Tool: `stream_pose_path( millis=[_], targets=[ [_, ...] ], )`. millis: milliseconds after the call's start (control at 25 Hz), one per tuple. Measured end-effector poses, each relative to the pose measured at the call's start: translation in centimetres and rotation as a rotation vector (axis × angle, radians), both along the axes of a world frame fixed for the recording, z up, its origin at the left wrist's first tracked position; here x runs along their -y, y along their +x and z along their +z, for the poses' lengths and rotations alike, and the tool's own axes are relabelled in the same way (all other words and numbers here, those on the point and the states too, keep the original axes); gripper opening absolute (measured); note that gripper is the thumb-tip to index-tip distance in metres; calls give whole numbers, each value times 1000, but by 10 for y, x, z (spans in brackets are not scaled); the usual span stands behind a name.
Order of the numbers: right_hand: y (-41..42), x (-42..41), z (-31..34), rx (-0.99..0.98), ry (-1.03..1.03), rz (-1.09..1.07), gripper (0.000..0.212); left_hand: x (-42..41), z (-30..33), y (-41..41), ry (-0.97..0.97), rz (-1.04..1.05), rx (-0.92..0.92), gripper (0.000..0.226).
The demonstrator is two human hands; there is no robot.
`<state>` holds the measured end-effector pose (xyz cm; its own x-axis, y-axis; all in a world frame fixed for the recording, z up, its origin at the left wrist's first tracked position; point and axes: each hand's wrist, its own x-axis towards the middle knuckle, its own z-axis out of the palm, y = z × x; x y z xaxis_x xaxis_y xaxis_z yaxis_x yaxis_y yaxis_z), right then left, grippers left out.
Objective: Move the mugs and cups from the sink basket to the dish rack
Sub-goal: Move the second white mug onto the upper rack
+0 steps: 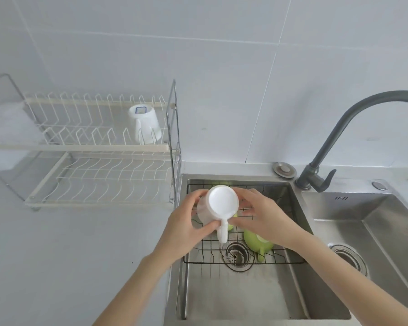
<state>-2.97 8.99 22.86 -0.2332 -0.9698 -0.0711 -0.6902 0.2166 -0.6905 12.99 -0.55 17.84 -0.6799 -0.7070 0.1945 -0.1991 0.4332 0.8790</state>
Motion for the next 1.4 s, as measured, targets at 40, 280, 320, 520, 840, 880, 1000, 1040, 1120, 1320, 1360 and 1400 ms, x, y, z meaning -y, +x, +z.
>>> stream_pose_path(
  millis=[40,280,320,520,840,880,1000,1040,1120,1320,1360,1400],
  targets=[
    [3,2,5,-11,-30,17,58,2,7,4,-13,5,-11,60],
    [24,26,49,-63,-212,122,57,25,58,34,-114,64,-121,53],
    [28,33,57,-82,-250,137,57,32,68,39,-132,73,-134,53],
    [52,74,92,-147,-381,202,58,67,109,67,-208,84,-173,50],
    [93,155,138,-178,-443,249,57,144,158,110,-309,145,-151,49],
    [98,168,141,-170,-444,251,57,155,163,116,-315,145,-136,49],
    [112,203,147,-156,-426,244,61,189,173,127,-317,131,-72,54],
    [115,214,148,-157,-419,235,64,201,175,130,-317,133,-41,54],
    [122,238,147,-171,-400,233,68,222,174,134,-302,141,-6,52],
    [131,291,135,-286,-244,266,67,268,156,143,-182,145,102,51],
    [132,300,131,-321,-197,272,66,276,152,143,-174,138,148,52],
    [133,307,128,-349,-155,277,66,282,149,144,-164,127,184,53]
  ],
)
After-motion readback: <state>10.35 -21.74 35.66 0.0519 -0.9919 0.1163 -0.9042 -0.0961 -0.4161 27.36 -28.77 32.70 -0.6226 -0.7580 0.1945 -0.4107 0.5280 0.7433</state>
